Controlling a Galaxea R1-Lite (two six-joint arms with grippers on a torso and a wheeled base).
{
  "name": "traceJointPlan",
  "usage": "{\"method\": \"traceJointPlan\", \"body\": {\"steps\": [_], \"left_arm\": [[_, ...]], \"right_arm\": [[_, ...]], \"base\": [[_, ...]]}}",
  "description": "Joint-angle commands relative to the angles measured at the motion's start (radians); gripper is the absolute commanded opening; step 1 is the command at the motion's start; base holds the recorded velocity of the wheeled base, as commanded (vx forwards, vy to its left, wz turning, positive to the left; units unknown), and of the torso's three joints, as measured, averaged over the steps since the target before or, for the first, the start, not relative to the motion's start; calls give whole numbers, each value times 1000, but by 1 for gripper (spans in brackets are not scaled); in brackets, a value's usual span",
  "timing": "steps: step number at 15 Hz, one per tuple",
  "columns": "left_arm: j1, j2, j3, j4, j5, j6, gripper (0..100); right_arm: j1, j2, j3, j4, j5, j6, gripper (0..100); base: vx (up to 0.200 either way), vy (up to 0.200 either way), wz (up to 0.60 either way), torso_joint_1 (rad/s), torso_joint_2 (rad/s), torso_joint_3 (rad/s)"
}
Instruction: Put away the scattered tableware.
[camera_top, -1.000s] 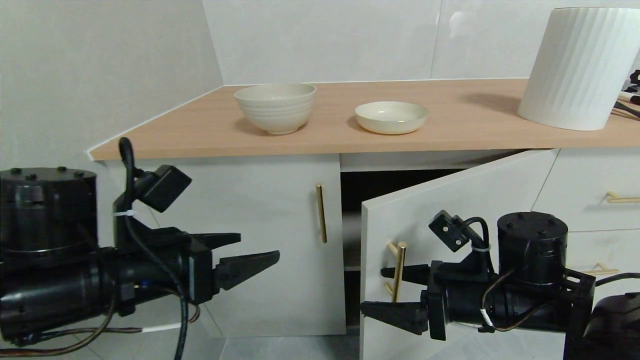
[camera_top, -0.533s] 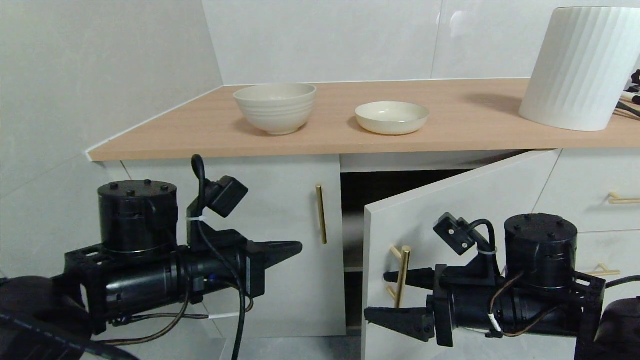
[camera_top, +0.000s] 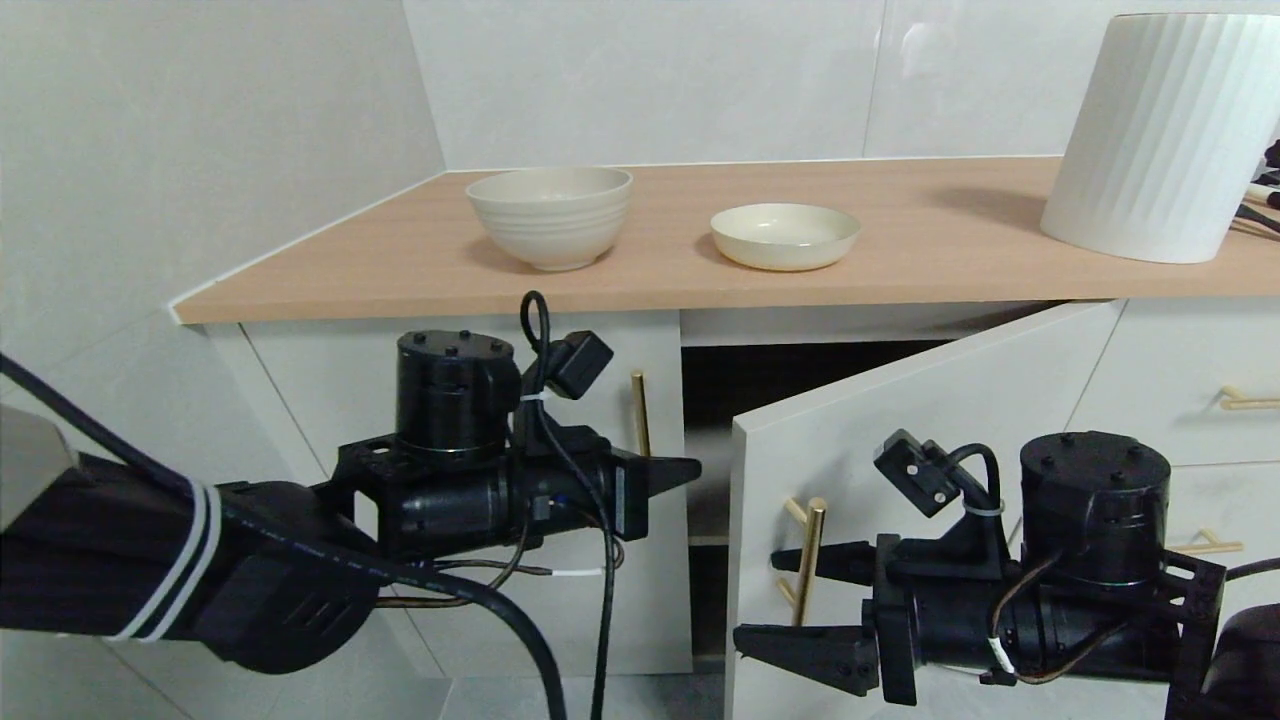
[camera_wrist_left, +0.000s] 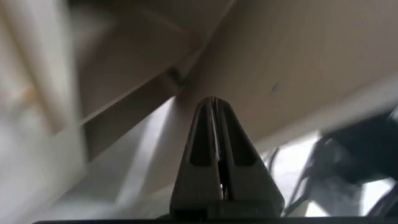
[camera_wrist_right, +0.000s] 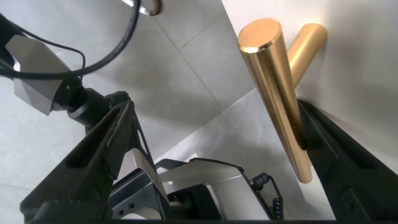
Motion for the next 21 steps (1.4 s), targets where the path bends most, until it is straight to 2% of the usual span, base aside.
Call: {"method": "traceJointPlan", "body": {"steps": [1,5,7,11,14,16,18,20,21], "left_arm": [[-28,50,-60,0,0,-26,0],[-64,94,-69,-7,-3,-27,0],[-100,103,-72,-20,-3,-32,0],[-125,102,-73,-21,-1,-32,0],[-130,102,-75,-27,-1,-32,0],[-137,102,-73,-34,-1,-32,0],[-139,102,-73,-35,-1,-32,0],[-139,100,-73,-35,-1,-32,0],[-139,97,-75,-35,-1,-33,0]], "right_arm": [[0,-11,3,-2,-2,-1,100],[0,-11,6,-2,-4,-1,100],[0,-14,6,-2,-4,-1,100],[-12,-22,9,-2,-8,-3,100],[-52,-43,21,1,-10,-3,100],[-144,-80,32,9,-10,-7,100],[-173,-129,69,18,-21,-7,100],[-206,-203,115,47,-31,-26,100],[-216,-272,130,128,-93,-67,100]], "base": [[0,0,0,0,0,0],[0,0,0,0,0,0],[0,0,0,0,0,0],[0,0,0,0,0,0],[0,0,0,0,0,0],[0,0,0,0,0,0],[0,0,0,0,0,0],[0,0,0,0,0,0],[0,0,0,0,0,0]]}}
